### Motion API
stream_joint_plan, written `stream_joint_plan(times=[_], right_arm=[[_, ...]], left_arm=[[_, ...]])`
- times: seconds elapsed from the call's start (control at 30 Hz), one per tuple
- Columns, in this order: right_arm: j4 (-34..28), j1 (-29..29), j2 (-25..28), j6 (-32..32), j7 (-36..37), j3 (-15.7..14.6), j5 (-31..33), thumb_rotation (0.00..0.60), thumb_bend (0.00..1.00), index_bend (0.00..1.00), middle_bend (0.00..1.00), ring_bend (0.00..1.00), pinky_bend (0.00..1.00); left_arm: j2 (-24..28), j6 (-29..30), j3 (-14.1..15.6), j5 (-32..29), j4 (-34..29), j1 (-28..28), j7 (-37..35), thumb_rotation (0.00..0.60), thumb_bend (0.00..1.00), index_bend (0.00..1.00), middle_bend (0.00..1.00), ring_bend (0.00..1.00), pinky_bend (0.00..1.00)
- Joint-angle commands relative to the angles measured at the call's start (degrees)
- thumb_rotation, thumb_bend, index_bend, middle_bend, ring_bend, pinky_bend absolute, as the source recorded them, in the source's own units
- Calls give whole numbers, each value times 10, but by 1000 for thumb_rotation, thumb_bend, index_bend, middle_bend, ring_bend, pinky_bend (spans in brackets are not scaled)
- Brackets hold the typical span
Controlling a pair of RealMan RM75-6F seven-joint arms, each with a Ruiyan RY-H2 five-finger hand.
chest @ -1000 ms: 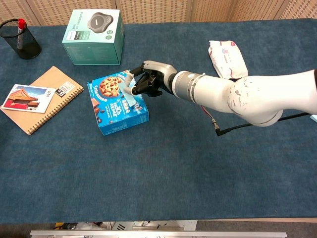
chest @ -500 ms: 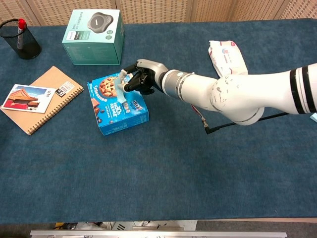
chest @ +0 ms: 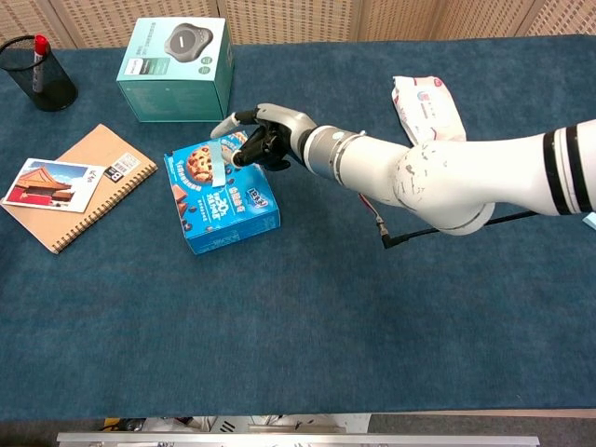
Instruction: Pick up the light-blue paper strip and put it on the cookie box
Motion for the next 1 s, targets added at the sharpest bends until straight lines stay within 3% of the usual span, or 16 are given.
stream_joint_plan(times=[0.03, 0.17, 0.43, 0.6, 0.7, 0.8, 0.97, 1.0], right_arm=[[-21, -15, 18, 8, -3, 0, -18, 600, 383, 265, 1000, 1000, 1000], [-28, -20, 29, 16, -20, -12, -35, 600, 384, 249, 1000, 1000, 1000], [-85, -57, 61, 95, -53, -33, -147, 600, 444, 169, 1000, 1000, 1000], [-125, -80, 96, 114, -50, -30, -173, 600, 447, 168, 1000, 1000, 1000], [-153, -96, 117, 154, -85, -41, -177, 600, 448, 168, 1000, 1000, 1000], [-180, -112, 128, 212, -147, -58, -170, 600, 447, 168, 1000, 1000, 1000], [-234, -145, 161, 283, -210, -76, -166, 600, 447, 168, 1000, 1000, 1000], [-243, -152, 170, 293, -216, -78, -167, 600, 447, 168, 1000, 1000, 1000]], left_arm=[[0, -2, -1, -1, 0, -2, 2, 600, 299, 41, 218, 186, 163], [-2, -6, -2, 0, -2, -5, 5, 600, 299, 41, 218, 186, 163], [1, -6, -5, -4, 3, -5, 2, 600, 299, 41, 218, 186, 163], [3, -12, -6, 7, 6, -13, 0, 600, 299, 41, 218, 188, 163], [9, -25, -5, 22, 6, -25, -7, 600, 299, 41, 220, 197, 164], [15, -40, -8, 34, 8, -41, -28, 600, 299, 45, 266, 269, 227], [23, -70, -8, 63, 16, -72, -64, 600, 300, 65, 411, 471, 459], [24, -76, -7, 70, 20, -79, -73, 600, 299, 68, 476, 526, 519]])
